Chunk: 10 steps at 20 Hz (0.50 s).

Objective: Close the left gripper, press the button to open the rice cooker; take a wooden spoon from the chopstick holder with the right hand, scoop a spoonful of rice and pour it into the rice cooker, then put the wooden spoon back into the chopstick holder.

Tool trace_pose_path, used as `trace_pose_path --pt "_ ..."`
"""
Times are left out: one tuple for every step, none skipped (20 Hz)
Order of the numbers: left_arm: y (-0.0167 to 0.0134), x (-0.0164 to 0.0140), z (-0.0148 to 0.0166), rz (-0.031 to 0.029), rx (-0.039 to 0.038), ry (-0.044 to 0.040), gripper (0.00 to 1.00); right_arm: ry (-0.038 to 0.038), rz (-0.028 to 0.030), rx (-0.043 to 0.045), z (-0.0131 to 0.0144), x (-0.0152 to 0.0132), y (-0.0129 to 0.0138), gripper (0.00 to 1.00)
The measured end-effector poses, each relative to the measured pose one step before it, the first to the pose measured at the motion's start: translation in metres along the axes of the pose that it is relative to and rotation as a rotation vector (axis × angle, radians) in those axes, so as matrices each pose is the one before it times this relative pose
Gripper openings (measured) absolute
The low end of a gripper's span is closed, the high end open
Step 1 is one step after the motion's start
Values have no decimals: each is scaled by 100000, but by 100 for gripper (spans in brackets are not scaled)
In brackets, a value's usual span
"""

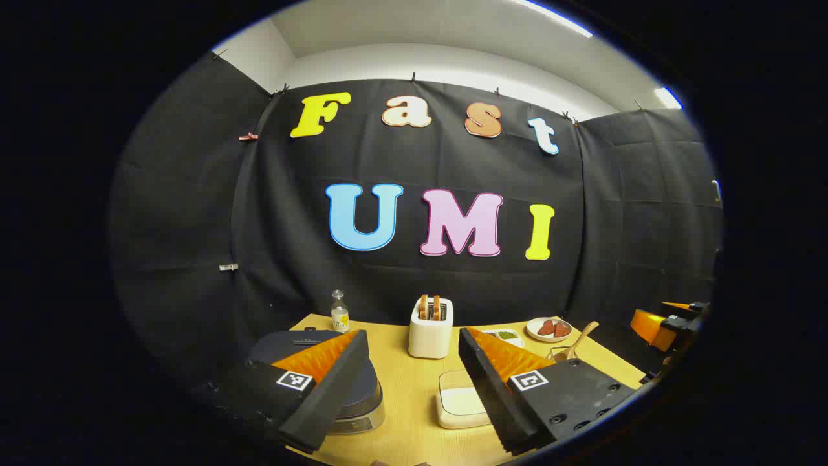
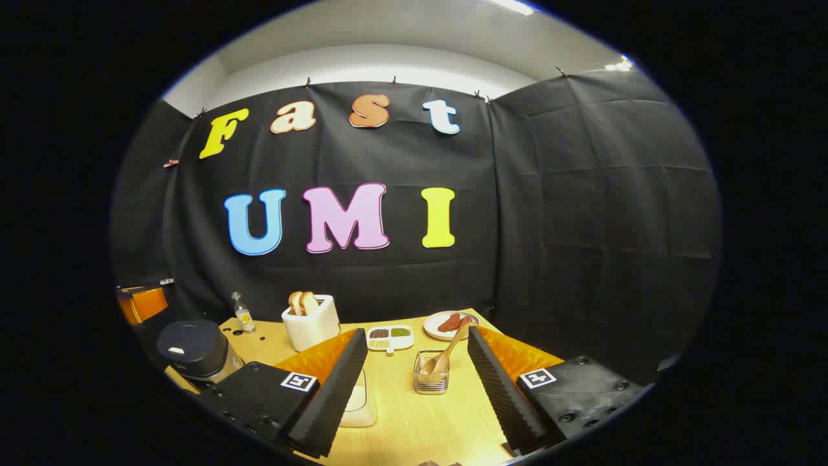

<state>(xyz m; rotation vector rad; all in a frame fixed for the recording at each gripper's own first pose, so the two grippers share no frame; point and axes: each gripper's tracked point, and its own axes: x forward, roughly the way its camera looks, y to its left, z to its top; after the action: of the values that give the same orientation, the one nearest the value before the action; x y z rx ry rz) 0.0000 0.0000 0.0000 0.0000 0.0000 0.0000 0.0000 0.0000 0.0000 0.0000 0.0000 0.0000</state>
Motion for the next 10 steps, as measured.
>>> trace_pose_path --pt "70 -29 212 118 298 -557 95 -444 -669 472 148 -134 56 97" --pt "5 -67 -63 55 297 -237 95 -1074 -117 -349 331 -45 86 97" --pt "83 -153 -34 92 9 205 95 -1081 283 -1227 337 -180 246 97" --pt "80 -117 -204 115 -352 96 95 -1463 385 -1760 454 -87 267 97" --pt "121 -141 27 54 -485 128 95 -1950 508 -1822 663 -81 221 98" --pt "128 -128 -81 239 -277 280 95 -1984 716 -1630 624 -99 269 98" --pt "227 -78 -13 594 15 275 95 -1864 679 -1316 512 -46 268 98" --pt "172 -195 -106 413 -58 57 95 -1150 700 -638 406 18 206 97" --pt "104 -150 95 59 -356 -197 95 -598 1132 -218 207 120 402 97" --pt "-80 -179 -67 -368 -423 -32 95 -321 698 -140 316 119 274 97"
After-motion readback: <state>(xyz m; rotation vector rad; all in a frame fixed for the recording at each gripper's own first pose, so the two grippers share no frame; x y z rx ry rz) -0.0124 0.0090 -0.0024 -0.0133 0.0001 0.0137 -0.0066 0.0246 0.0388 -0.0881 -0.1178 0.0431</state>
